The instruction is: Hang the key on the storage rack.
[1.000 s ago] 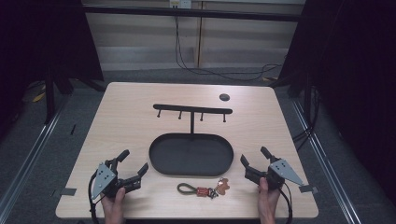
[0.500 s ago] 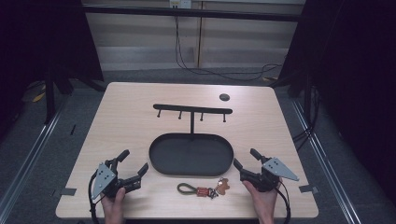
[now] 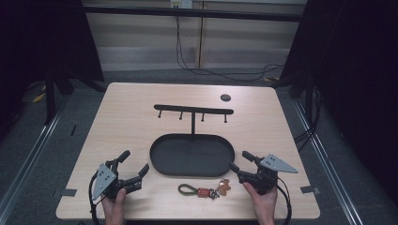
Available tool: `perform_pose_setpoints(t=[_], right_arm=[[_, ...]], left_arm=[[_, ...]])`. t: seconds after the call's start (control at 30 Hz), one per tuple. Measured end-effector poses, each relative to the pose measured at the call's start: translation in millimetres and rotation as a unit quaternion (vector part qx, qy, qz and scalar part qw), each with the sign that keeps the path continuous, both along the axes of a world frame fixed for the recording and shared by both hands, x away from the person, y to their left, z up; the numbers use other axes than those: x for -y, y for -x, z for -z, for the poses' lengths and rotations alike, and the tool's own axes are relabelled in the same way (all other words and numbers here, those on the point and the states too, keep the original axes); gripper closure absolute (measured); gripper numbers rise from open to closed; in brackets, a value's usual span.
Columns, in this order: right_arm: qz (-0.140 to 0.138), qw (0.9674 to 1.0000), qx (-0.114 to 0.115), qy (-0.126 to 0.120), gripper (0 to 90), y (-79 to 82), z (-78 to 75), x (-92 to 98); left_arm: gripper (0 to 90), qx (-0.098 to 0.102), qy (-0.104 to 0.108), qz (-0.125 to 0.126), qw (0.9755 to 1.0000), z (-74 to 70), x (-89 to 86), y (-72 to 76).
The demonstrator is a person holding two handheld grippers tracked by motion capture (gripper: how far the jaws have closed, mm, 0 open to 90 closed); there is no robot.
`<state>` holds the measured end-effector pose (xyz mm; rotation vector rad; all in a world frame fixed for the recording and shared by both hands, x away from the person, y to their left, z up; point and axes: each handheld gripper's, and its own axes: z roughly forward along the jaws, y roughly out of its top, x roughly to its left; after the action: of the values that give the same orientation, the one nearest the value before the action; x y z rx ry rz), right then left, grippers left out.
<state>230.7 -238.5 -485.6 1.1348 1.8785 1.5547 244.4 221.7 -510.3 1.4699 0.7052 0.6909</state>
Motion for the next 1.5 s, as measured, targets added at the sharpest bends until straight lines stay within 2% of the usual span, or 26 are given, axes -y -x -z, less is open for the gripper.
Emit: perform_pose_setpoints(t=[0.07,0.1,0.17,0.2,0.23,0.27,0.33,0.37,0.4,0.43,0.5,0.53,0.6,0.63,0.67,0.77,0.8,0.97,1.07,1.17,1.2,1.23,1.3,1.33,1.37,1.5], right_arm=[[-0.016,0.9998,-0.004,0.010,31.9,1.0,-3.3,-3.8],[-0.014,0.9996,0.000,0.023,32.1,3.3,-6.7,-8.5],[-0.006,0.9997,-0.001,0.023,32.3,4.7,-8.3,-10.6],[-0.017,0.9997,-0.012,0.013,34.4,4.5,-9.8,-11.9],[-0.042,0.9975,-0.055,0.015,35.9,1.7,-14.0,-15.4],[-0.042,0.9975,-0.055,0.015,35.9,1.7,-14.0,-15.4],[-0.040,0.9968,-0.052,0.044,42.9,2.4,-16.8,-21.2],[-0.062,0.9958,-0.050,0.044,43.6,2.5,-18.9,-25.6],[-0.062,0.9958,-0.050,0.044,43.6,2.5,-18.9,-25.6],[-0.074,0.9943,-0.066,0.041,43.8,2.2,-21.6,-30.0],[-0.080,0.9933,-0.072,0.042,44.2,1.9,-22.6,-31.5],[-0.102,0.9899,-0.090,0.038,45.9,0.1,-24.7,-35.4],[-0.120,0.9868,-0.101,0.041,45.7,-1.8,-26.0,-39.2],[-0.120,0.9868,-0.101,0.041,45.7,-1.8,-26.0,-39.2],[-0.135,0.9840,-0.106,0.050,45.6,-2.5,-27.8,-44.6],[-0.151,0.9812,-0.107,0.056,44.3,-3.1,-30.6,-51.8],[-0.159,0.9793,-0.111,0.060,43.4,-3.9,-31.4,-54.7],[-0.172,0.9749,-0.115,0.082,43.9,-5.4,-32.5,-67.2],[-0.188,0.9700,-0.127,0.089,44.9,-7.8,-32.0,-73.9],[-0.199,0.9663,-0.137,0.090,48.7,-10.5,-31.4,-79.2],[-0.207,0.9640,-0.140,0.091,50.0,-12.0,-31.1,-81.4],[-0.208,0.9634,-0.142,0.091,50.9,-12.9,-30.9,-83.2],[-0.220,0.9598,-0.147,0.094,54.4,-14.3,-30.7,-87.9],[-0.220,0.9598,-0.147,0.094,54.4,-14.3,-30.7,-87.9],[-0.224,0.9573,-0.150,0.104,54.4,-15.4,-30.9,-93.0],[-0.231,0.9533,-0.156,0.117,53.0,-17.1,-31.3,-102.0]], left_arm=[[15.6,0.000,0.000,0.000,1.0000,0.0,0.0,0.0],[15.6,0.000,0.000,0.000,1.0000,0.0,0.0,0.0],[15.6,-0.001,0.001,-0.003,1.0000,0.1,0.1,0.3],[15.6,-0.001,0.001,-0.001,1.0000,0.1,0.2,0.3],[15.6,0.000,0.000,0.000,1.0000,0.0,0.0,0.0],[15.6,0.000,0.000,0.000,1.0000,0.0,0.0,0.0],[15.6,0.000,0.001,-0.001,1.0000,0.0,0.1,0.2],[15.6,-0.001,0.001,-0.001,1.0000,0.1,0.1,0.2],[15.6,-0.001,0.001,-0.001,1.0000,0.1,0.1,0.2],[15.6,-0.001,0.001,-0.001,1.0000,0.1,0.2,0.3],[15.6,-0.001,0.002,-0.003,1.0000,0.1,0.2,0.3],[15.6,-0.001,0.001,-0.001,1.0000,0.1,0.2,0.3],[15.6,0.000,0.001,-0.001,1.0000,0.0,0.1,0.2],[15.6,0.000,0.001,-0.001,1.0000,0.0,0.1,0.2],[15.6,-0.001,0.001,-0.001,1.0000,0.1,0.2,0.3],[15.6,0.000,0.000,0.000,1.0000,0.0,0.1,0.1],[15.6,-0.001,0.001,-0.001,1.0000,0.0,0.1,0.2],[15.6,-0.001,0.001,-0.001,1.0000,0.1,0.2,0.3],[15.6,-0.001,0.001,-0.001,1.0000,0.0,0.1,0.2],[15.6,0.000,0.000,0.000,1.0000,0.0,0.0,0.1],[15.6,-0.001,0.001,-0.001,1.0000,0.1,0.2,0.3],[15.6,0.000,0.000,0.000,1.0000,0.0,0.0,0.1],[15.6,-0.001,0.001,-0.001,1.0000,0.1,0.2,0.3],[15.6,-0.001,0.001,-0.001,1.0000,0.1,0.2,0.3],[15.6,-0.001,0.001,-0.001,1.0000,0.1,0.2,0.3],[15.6,-0.001,0.001,-0.001,1.0000,0.1,0.2,0.3]])
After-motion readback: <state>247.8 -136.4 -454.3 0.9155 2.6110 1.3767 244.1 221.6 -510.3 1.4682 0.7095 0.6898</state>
